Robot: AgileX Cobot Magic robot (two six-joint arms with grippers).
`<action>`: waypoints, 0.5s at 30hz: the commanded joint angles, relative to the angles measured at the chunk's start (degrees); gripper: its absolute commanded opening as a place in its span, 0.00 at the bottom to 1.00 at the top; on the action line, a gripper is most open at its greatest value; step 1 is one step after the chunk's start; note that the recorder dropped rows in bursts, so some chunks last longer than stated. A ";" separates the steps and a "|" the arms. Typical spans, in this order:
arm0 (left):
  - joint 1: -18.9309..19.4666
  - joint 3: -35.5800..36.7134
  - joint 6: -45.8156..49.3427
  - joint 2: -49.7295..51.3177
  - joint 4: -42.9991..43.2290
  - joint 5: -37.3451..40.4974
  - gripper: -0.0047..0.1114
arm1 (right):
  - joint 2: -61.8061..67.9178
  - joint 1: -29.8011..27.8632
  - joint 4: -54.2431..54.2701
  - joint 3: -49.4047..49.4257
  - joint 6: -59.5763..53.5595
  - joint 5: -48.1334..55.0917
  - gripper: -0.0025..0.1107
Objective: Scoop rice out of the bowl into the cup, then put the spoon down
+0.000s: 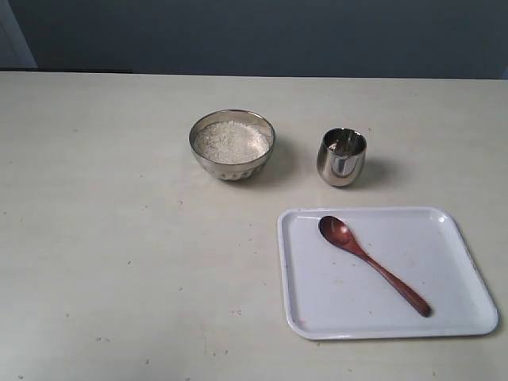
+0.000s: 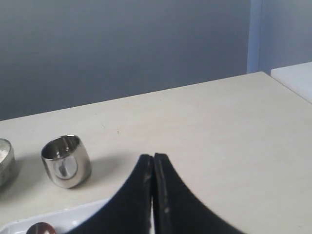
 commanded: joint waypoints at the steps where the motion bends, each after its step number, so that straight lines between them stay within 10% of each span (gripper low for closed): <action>1: 0.17 -0.14 0.06 -0.19 0.21 -0.39 0.04 | -0.39 -0.29 0.59 3.75 -0.55 -5.16 0.01; 15: 0.17 -0.14 0.06 -0.19 0.21 -0.39 0.04 | -0.39 -0.29 0.59 9.87 -3.66 -15.64 0.01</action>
